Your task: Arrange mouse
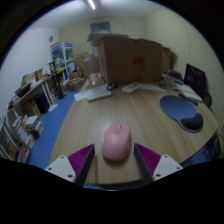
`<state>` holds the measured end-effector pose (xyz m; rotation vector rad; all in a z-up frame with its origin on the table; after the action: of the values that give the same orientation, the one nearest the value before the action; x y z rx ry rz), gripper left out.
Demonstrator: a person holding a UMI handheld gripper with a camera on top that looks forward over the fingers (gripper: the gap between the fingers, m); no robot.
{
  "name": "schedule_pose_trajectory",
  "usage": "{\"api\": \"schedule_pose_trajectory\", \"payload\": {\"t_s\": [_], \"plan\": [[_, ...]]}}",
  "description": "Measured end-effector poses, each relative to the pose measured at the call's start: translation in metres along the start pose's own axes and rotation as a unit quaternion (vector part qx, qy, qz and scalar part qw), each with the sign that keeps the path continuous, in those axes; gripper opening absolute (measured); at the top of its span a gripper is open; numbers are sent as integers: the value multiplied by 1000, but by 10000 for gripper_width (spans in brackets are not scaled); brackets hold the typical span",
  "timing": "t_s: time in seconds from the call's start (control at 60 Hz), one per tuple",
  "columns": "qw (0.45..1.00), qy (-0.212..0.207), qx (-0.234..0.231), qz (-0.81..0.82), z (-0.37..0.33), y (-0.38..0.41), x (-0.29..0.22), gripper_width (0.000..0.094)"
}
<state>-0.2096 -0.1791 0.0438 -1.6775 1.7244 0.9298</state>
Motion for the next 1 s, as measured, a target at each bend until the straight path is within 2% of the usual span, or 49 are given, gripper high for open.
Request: {"api": "schedule_pose_trajectory", "payload": {"t_s": [0.233,0.267,0.283,0.3,0.317,0.35,0.55,0.633,0.7,0.783,0.883,0.95,1.0], "plan": [[998,-47,33,-18,40,6,-20,757],[998,-55,40,-17,43,6,-20,672],[997,-59,43,-16,44,6,-21,572],[997,-62,45,-15,44,6,-21,563],[997,-65,48,-17,45,7,-20,503],[996,-65,53,-23,45,7,-20,491],[998,4,47,-36,45,10,-30,353],[999,21,1,-46,30,31,-41,344],[998,-15,-26,-63,9,38,-78,343],[992,-94,-45,-75,-25,25,-151,342],[982,-172,-18,-71,-50,-45,-234,340],[979,-188,8,-75,-51,-109,-262,341],[982,-176,25,-71,-35,-158,-259,340]]}}
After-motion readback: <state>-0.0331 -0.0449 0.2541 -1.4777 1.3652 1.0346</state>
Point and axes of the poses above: the point between the fingertips, and its own axes, seen from behind it with the camera up: y to the left, x down, z forward, the way the camera looks, the point moved 9 cm from there along -z, backward, against the way the camera looks, and after that the axes turned 1 degree about -x, right-handed, at the moved point
